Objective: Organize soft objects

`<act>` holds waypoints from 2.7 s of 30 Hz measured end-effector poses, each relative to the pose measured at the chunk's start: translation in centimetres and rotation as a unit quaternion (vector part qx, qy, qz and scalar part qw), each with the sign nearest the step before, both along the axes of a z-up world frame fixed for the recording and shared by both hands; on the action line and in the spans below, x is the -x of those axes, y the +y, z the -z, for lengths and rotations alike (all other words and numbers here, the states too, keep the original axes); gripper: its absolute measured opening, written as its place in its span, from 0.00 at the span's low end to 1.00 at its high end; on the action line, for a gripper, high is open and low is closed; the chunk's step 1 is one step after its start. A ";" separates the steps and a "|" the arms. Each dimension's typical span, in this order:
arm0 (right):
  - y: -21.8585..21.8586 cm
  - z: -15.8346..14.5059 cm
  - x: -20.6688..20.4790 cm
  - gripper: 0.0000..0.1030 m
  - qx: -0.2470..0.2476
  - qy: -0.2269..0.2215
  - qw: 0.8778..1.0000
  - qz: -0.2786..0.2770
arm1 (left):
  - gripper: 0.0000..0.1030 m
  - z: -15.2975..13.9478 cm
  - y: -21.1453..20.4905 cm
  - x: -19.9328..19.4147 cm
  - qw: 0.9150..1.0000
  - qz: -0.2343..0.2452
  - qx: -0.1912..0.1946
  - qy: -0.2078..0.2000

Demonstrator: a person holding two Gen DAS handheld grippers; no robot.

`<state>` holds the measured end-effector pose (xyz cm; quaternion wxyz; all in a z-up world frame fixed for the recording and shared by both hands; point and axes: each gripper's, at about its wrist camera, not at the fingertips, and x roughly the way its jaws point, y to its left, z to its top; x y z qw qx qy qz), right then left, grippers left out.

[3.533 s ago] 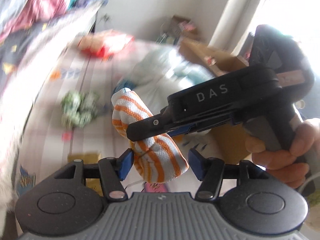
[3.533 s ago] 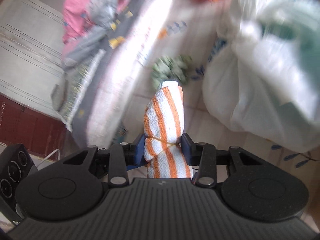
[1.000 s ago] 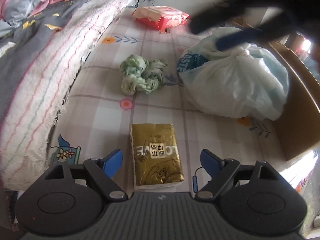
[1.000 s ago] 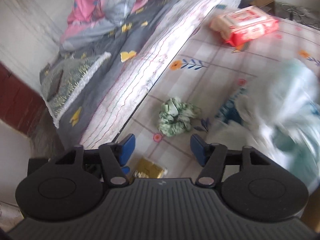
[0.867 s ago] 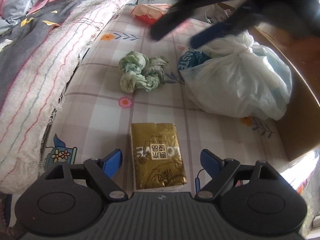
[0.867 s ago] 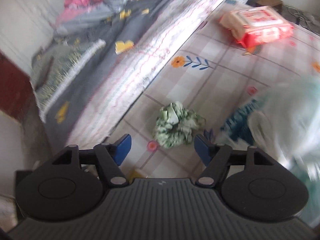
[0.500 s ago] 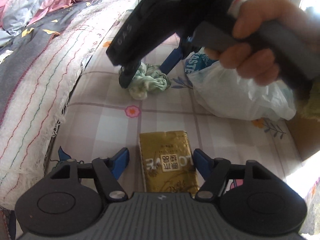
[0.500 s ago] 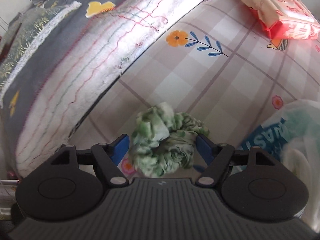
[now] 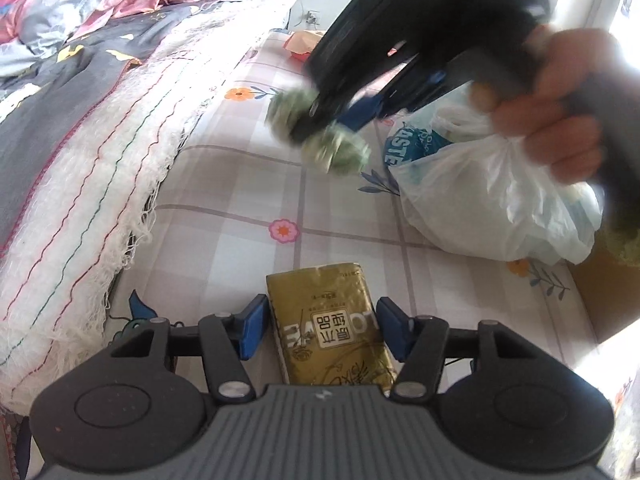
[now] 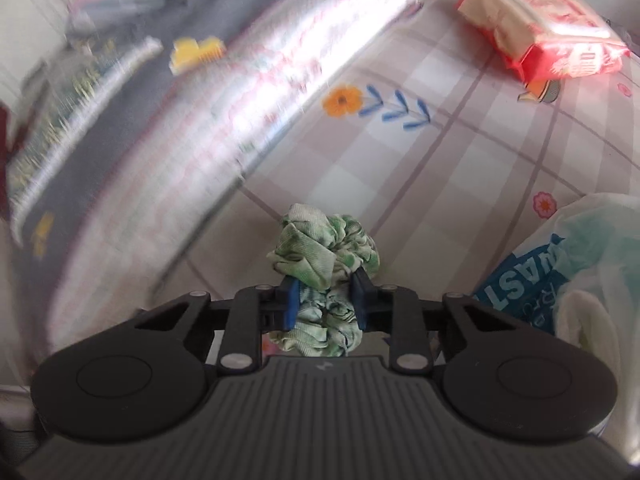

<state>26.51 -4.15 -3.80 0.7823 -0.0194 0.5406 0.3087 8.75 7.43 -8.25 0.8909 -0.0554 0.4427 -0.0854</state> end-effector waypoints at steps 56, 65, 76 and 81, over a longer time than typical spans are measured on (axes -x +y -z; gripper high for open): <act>-41.9 -0.8 15.2 0.43 -0.279 0.038 0.908 0.310 | 0.58 -13.3 -17.6 -2.0 0.977 0.170 0.051 -0.117; -46.3 -5.5 20.1 0.41 -0.282 -0.083 0.882 0.370 | 0.58 -14.1 -25.7 -4.7 0.957 0.273 0.079 -0.063; -51.8 -4.9 28.9 0.42 -0.279 -0.117 0.834 0.462 | 0.58 -7.6 -40.3 -7.9 0.933 0.353 0.044 0.051; -53.4 -3.7 30.9 0.42 -0.282 -0.117 0.820 0.483 | 0.58 -5.0 -43.6 -7.9 0.931 0.356 0.007 0.083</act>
